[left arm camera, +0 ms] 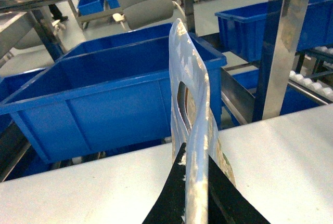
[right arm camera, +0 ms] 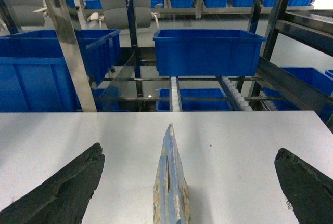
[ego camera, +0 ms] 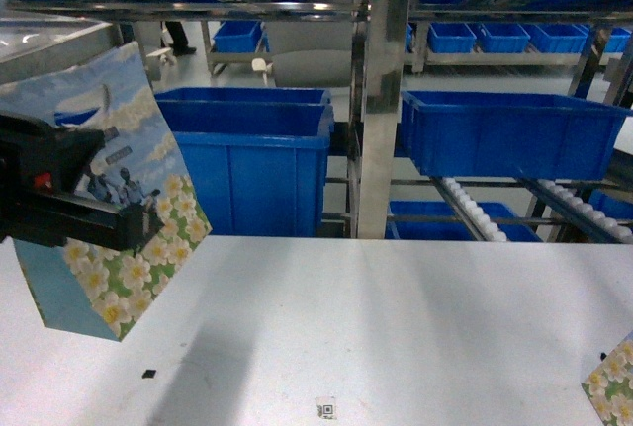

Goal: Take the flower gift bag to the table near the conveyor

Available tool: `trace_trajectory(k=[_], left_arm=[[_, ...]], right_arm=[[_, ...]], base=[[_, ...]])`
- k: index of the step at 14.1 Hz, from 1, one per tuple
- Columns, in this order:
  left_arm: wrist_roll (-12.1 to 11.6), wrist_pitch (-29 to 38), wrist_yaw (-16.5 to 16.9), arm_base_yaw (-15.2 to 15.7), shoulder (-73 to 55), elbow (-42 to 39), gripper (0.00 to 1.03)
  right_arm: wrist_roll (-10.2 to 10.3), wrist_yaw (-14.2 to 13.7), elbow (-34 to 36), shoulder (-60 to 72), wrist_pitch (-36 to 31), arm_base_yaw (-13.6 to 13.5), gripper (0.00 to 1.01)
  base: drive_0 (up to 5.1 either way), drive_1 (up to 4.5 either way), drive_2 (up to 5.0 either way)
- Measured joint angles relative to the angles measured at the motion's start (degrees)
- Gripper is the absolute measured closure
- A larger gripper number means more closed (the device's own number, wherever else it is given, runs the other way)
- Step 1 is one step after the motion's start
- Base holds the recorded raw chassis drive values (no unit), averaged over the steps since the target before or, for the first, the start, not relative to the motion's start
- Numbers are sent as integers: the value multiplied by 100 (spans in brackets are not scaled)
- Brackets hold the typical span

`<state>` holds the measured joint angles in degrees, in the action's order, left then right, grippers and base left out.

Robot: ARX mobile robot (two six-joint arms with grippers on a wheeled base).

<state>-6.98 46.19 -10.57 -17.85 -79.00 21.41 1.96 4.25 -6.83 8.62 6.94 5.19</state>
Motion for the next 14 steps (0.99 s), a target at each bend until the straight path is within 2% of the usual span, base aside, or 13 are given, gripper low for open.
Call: trace_trajectory(k=[3, 9, 11, 12, 14], left_arm=[[-61, 514, -133, -66, -686, 0, 101], [-105, 1351, -258, 131, -1895, -11, 101], [-105, 1329, -323, 26, -2065, -109, 101], [-105, 1036, -511, -87, -2068, -122, 101], [-116, 726, -590, -260, -2083, -122, 101]], right_arm=[[0, 0, 0, 0, 0, 0, 3], [0, 0, 0, 0, 0, 0, 3], [0, 0, 0, 0, 0, 0, 3], [0, 0, 0, 0, 0, 0, 3], [0, 0, 0, 0, 0, 0, 3]], base=[[0, 0, 0], [0, 0, 0], [0, 0, 0], [0, 0, 0], [0, 0, 0]])
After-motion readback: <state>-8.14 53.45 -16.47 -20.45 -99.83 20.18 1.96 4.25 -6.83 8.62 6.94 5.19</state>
